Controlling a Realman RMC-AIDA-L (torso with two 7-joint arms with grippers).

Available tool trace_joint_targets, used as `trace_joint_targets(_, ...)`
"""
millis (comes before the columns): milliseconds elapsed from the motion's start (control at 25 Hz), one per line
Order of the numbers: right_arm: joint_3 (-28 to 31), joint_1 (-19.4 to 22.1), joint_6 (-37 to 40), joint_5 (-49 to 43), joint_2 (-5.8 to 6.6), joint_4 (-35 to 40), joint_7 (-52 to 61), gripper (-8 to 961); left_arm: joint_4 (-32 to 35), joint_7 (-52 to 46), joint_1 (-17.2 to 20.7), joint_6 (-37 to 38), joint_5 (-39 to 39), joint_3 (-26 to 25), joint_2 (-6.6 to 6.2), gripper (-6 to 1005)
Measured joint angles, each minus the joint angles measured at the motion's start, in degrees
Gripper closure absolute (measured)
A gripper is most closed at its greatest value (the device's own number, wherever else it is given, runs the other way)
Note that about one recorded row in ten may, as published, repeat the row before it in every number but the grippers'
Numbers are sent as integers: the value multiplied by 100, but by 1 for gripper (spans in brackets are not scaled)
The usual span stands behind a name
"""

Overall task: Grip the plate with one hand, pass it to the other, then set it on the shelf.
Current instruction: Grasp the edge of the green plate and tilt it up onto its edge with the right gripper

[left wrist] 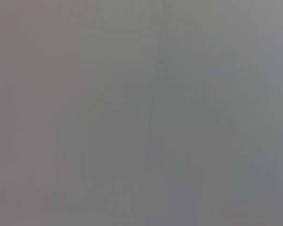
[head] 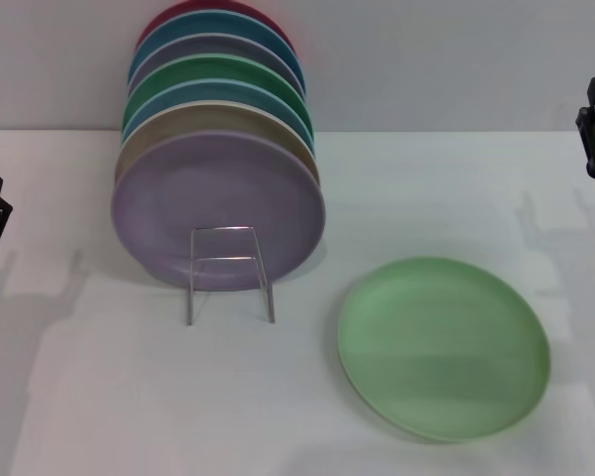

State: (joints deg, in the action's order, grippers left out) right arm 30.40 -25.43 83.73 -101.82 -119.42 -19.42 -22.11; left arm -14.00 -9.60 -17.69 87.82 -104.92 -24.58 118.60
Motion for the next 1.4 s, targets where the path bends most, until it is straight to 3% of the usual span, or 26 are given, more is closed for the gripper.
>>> trace_joint_targets(560, 121, -54, -483, -7, 33, -187, 281, 275, -78, -8, -136, -75, 43, -98, 23, 137)
trace_joint_targets(760, 173, -129, -1229, -3, 119, -581, 339, 275, -76, -8, -139, -164, 43, -160, 23, 137)
trace_joint_targets(800, 236, -135, -1528, -9, 186, -805, 323, 275, -74, -7, -139, -174, 45, -161, 23, 137)
trace_joint_targets(840, 422, -103, -2131, -55, 371, -1336, 269, 275, -75, -8, -139, -185, 43, -161, 23, 137)
trace_joint_targets(880, 422, -103, -2131, -55, 371, -1336, 269, 275, -75, -8, -139, -185, 43, -161, 23, 137)
trace_joint_targets(920, 706, 1, -2850, -113, 603, -1997, 162, 275, -75, -8, -139, -188, 45, -161, 23, 137)
trace_joint_targets(960, 706, 1, -2850, -113, 603, -1997, 162, 275, -76, -8, -139, -190, 43, -161, 23, 137)
trace_joint_targets(1040, 1342, 245, -3975, -137, 814, -2857, -410, 274, -78, -8, -138, -195, 40, -161, 24, 137)
trace_joint_targets(1080, 1342, 245, -3975, -137, 814, -2857, -410, 274, -78, -8, -138, -195, 40, -161, 24, 137)
trace_joint_targets(1120, 2020, 486, -4863, -139, 825, -3418, -1074, 274, -78, -7, -135, -198, 40, -161, 29, 137)
trace_joint_targets(1160, 2020, 486, -4863, -139, 825, -3418, -1074, 274, -78, -7, -135, -198, 40, -161, 29, 137)
trace_joint_targets(1200, 2490, 642, -5489, -141, 783, -3719, -1486, 274, -77, -7, -133, -199, 42, -161, 30, 137)
trace_joint_targets(1240, 3399, 905, -6729, -143, 630, -4178, -2151, 274, -77, -7, -128, -200, 41, -161, 31, 137)
trace_joint_targets(1280, 3399, 905, -6729, -143, 630, -4178, -2151, 274, -77, -7, -128, -200, 41, -161, 31, 137)
trace_joint_targets(1400, 4770, 1172, -8513, -191, 326, -4610, -2809, 274, -83, -7, -126, -199, 41, -161, 32, 138)
